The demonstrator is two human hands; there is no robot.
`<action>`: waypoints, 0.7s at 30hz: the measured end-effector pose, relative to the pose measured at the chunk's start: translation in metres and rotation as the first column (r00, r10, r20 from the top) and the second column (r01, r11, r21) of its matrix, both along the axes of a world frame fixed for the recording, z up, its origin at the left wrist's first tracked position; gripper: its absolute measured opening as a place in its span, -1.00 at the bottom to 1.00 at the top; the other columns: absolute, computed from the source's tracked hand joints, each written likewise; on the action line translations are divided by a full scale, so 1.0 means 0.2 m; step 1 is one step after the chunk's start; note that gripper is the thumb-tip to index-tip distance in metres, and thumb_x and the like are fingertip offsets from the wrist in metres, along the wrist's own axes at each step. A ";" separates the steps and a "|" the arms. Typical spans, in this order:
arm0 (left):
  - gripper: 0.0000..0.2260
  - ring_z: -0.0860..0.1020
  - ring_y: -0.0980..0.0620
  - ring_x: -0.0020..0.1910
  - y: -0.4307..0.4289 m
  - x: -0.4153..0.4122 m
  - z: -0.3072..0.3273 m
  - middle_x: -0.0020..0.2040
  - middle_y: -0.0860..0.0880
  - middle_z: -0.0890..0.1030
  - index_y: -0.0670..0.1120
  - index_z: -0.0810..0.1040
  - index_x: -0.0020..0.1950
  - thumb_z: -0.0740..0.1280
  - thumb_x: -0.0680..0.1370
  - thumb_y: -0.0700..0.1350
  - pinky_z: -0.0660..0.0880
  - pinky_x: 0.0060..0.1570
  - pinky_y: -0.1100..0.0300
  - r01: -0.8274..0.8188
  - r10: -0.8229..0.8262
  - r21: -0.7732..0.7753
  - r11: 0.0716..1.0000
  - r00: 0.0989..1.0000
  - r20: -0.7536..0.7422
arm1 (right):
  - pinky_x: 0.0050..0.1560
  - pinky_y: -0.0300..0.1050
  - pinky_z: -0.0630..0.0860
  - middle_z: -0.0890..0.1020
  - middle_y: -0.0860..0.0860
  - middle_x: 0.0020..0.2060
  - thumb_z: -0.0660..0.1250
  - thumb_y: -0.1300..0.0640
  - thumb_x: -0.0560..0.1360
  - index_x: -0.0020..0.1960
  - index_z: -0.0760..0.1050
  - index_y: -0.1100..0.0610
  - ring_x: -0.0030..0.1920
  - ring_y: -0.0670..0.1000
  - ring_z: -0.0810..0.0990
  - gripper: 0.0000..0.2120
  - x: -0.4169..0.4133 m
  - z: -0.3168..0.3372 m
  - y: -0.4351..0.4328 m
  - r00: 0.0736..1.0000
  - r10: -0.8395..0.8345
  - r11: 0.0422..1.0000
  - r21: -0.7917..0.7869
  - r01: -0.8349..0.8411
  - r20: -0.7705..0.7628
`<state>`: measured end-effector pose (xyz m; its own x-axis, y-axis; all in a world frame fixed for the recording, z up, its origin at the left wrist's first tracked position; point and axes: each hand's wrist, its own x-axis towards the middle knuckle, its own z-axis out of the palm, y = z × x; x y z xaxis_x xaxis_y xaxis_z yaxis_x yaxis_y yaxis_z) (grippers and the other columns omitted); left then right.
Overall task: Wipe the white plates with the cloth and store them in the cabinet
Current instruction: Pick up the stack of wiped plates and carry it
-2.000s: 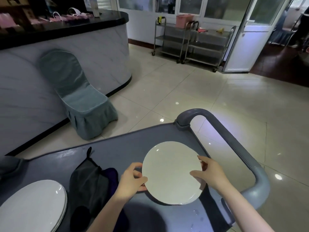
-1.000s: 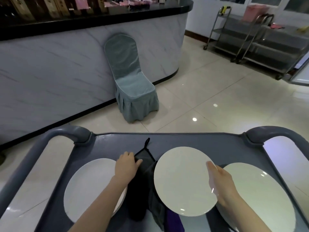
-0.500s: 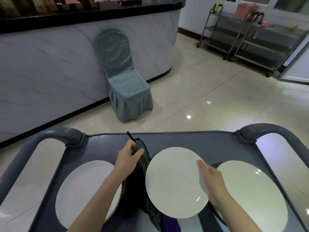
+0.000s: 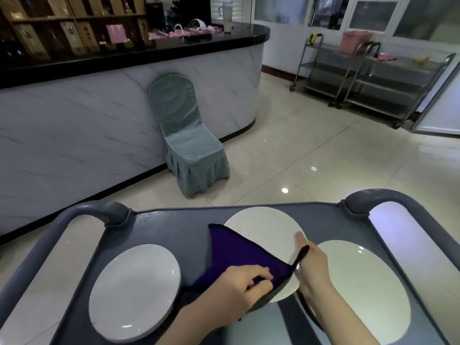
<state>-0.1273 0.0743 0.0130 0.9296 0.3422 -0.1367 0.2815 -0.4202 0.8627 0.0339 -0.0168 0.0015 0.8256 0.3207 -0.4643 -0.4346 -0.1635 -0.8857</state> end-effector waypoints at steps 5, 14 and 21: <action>-0.62 0.54 -0.04 0.16 0.08 -0.06 -0.13 0.19 -0.02 0.60 -0.08 0.63 0.15 0.28 0.44 0.09 0.53 0.13 0.05 -0.442 0.345 0.605 0.663 0.897 0.278 | -0.21 -0.04 0.56 0.60 0.17 -0.29 0.27 0.01 0.61 -0.13 0.52 0.27 -0.27 0.17 0.60 -0.68 0.00 0.03 -0.02 0.996 -0.041 0.999 0.031 0.044 -0.076; -0.57 0.45 0.00 0.40 -0.15 -0.01 -0.20 0.39 0.03 0.50 0.02 0.63 0.26 0.28 0.43 0.10 0.14 0.40 -0.13 -0.140 0.080 0.690 0.710 0.990 0.118 | -0.34 -0.11 0.34 0.40 0.09 -0.36 0.28 0.00 0.60 -0.23 0.37 0.16 -0.35 0.05 0.36 -0.69 -0.06 0.07 0.00 0.992 -0.100 0.991 0.076 0.106 -0.080; -0.69 0.38 0.26 0.34 -0.03 0.03 -0.09 0.32 0.21 0.48 0.08 0.53 0.28 0.21 0.57 0.06 0.32 0.41 0.01 -0.164 0.057 0.485 0.859 0.972 0.227 | -0.30 -0.09 0.19 0.20 0.03 -0.40 0.26 -0.07 0.52 -0.25 0.17 0.09 -0.33 0.05 0.17 -0.64 -0.09 0.06 -0.03 0.989 -0.105 0.994 0.032 0.109 -0.109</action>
